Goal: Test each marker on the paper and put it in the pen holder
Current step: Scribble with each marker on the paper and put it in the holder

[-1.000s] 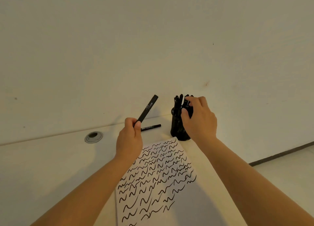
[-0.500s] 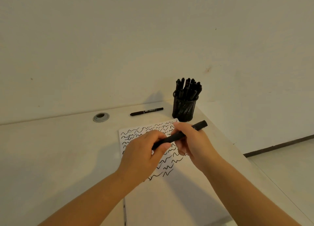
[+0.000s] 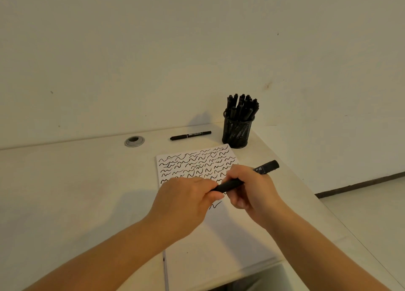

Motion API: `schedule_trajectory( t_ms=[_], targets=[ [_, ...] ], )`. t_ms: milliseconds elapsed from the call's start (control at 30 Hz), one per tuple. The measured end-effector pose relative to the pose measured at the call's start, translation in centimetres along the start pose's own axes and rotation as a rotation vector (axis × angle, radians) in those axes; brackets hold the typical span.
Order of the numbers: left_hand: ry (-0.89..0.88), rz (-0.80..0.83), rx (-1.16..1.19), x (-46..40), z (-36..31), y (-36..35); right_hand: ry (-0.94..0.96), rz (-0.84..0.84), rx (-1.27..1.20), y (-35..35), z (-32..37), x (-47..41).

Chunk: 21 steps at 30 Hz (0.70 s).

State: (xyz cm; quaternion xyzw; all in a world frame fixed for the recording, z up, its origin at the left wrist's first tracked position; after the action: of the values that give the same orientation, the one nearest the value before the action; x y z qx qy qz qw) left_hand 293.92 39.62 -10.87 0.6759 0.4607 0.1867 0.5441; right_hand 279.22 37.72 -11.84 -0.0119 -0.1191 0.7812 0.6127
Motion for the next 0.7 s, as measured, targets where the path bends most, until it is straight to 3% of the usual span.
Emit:
schedule_trajectory(
  t_ms=[167, 333, 433, 500, 567, 700],
  targets=[
    [0.143, 0.208, 0.472, 0.6, 0.3, -0.1, 0.117, 0.148, 0.087, 0.2, -0.1, -0.1],
    [0.184, 0.406, 0.785, 0.6, 0.5, -0.4, 0.192, 0.316, 0.125, 0.3, -0.6, -0.2],
    [0.272, 0.509, 0.969, 2.0, 2.6, -0.1, 0.27, 0.075, -0.204, 4.1, 0.9, -0.8],
    [0.409, 0.441, 1.094, 3.0, 4.8, 0.2, 0.364, -0.107, -0.158, 7.2, 2.2, -0.7],
    [0.493, 0.315, 1.081, 2.9, 6.6, 0.0, 0.334, -0.182, 0.107, 7.7, 1.8, -0.7],
    [0.407, 0.171, 0.774, 0.9, 6.3, -2.0, 0.151, -0.069, 0.365, 5.3, -1.2, -1.4]
  ],
)
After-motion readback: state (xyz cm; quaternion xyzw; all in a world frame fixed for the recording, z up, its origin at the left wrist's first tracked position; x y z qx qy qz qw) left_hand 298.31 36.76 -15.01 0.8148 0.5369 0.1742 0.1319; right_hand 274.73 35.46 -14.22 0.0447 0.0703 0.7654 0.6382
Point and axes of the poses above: each hand's wrist, its own x-axis away from the middle knuckle, its own y-axis out of the back of the hand, z = x × y, the point moved 2 cm from there along -x, towards the middle knuckle, and after that the axes turned 11 degrees about z, right-handed, at the moved point
